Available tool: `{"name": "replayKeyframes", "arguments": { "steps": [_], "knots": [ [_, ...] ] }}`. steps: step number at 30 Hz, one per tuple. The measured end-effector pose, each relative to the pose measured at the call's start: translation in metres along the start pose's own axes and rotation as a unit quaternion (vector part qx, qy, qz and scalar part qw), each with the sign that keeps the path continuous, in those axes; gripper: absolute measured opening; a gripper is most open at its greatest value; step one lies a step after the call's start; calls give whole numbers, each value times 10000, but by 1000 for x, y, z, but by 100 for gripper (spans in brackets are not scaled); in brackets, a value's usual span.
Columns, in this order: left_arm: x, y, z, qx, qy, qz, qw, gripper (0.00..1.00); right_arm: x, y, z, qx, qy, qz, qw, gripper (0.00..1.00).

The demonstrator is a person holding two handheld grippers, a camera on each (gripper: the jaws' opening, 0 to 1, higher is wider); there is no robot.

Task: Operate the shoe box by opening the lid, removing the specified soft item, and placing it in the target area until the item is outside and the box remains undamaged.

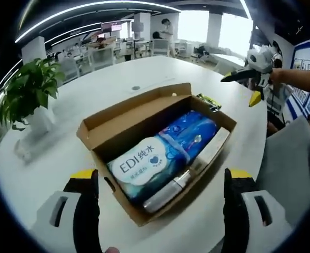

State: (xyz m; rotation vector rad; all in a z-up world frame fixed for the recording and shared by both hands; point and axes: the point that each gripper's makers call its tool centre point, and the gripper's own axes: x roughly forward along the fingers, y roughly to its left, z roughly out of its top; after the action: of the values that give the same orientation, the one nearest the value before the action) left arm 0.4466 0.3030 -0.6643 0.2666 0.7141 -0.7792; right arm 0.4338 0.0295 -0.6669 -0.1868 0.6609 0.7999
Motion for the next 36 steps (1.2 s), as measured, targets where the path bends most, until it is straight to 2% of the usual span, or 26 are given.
{"name": "replayKeyframes", "arguments": {
  "steps": [5, 12, 25, 28, 34, 36],
  "knots": [
    [0, 5, -2, 111, 73, -58, 9999, 99, 9, 17, 18, -217, -134, 222, 9994, 99],
    [10, 9, -6, 441, 263, -228, 9984, 96, 25, 35, 34, -464, -177, 481, 9976, 96],
    [32, 15, -10, 1014, 638, -376, 9921, 94, 59, 49, 44, -834, -117, 664, 9942, 92],
    [38, 16, -7, 1187, 718, -443, 9893, 93, 65, 51, 46, -894, -130, 696, 9935, 91],
    [49, 20, 3, 1354, 680, -593, 9867, 86, 76, 55, 52, -900, -208, 695, 9933, 87],
    [54, 22, 4, 1595, 760, -637, 9822, 85, 80, 57, 53, -929, -222, 716, 9929, 86]
  ]
}}
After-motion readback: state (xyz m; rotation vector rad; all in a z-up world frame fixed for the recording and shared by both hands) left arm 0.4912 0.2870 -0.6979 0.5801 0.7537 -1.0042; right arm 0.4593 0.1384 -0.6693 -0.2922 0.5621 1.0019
